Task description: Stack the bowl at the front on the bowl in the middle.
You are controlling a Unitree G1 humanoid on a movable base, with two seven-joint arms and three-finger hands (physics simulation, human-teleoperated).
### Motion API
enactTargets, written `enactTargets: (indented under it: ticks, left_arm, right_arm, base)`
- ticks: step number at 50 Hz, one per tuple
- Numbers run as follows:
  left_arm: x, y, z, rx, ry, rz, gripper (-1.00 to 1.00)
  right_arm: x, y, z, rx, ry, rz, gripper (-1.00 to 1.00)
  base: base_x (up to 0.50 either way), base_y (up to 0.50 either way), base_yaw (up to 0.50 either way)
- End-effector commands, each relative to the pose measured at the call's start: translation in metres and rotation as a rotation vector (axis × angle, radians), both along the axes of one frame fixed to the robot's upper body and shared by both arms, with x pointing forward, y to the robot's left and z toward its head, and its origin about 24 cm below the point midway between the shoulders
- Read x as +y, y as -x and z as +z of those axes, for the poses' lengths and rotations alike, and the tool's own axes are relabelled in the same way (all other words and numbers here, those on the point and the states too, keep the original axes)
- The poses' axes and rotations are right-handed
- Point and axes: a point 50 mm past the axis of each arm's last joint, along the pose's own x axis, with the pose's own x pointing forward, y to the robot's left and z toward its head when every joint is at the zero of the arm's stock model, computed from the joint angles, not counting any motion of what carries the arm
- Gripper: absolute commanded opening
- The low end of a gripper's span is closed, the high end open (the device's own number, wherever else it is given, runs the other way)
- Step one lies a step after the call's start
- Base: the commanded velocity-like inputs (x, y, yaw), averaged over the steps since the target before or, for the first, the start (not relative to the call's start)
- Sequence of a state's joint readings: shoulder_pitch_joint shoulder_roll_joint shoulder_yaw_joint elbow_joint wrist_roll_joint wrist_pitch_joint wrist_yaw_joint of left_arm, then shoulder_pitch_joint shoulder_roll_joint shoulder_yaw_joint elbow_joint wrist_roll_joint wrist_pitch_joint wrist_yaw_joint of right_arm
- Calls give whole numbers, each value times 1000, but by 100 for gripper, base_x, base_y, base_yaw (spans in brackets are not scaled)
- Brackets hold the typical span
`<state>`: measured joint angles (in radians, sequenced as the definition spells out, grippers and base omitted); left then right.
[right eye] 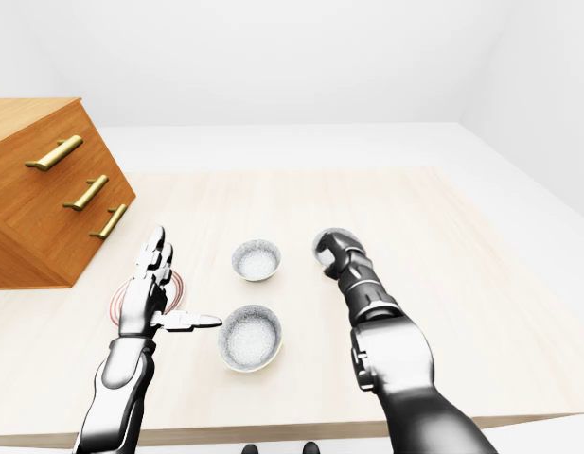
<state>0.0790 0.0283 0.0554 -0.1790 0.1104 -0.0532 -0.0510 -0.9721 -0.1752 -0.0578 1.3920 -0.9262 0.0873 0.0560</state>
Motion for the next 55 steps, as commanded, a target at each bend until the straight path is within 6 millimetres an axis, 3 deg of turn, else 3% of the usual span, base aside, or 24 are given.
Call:
enactTargets:
  ticks: [1, 19, 27, 32, 37, 42, 55]
  left_arm:
    - [-1, 0, 0, -5, -6, -16, 100]
    - [-1, -1, 1, -16, -13, -29, 100]
    - [0, 0, 2, -20, -28, -11, 100]
    - [2, 0, 2, -29, -41, 38, 100]
    - [4, 0, 1, -31, -34, 70, 100]
    - [5, 0, 1, -30, -32, 80, 100]
    - [5, -1, -1, -23, -41, 75, 100]
  right_arm:
    - [-7, 1, -1, -66, -9, -64, -100]
    - [-5, -4, 10, -128, 70, -38, -100]
    - [-3, -19, 42, -232, 157, 2, -100]
    - [-10, -27, 65, -377, 287, 5, -100]
    - [-11, -28, 80, -555, 278, -72, -100]
    - [-8, -26, 77, -636, 342, -56, -100]
    - [7, -17, 54, -626, 355, -11, -100]
  base:
    - [0, 0, 0]
    - [0, 0, 0]
    - [0, 0, 0]
    - [0, 0, 0]
    - [0, 0, 0]
    - [0, 0, 0]
    - [0, 0, 0]
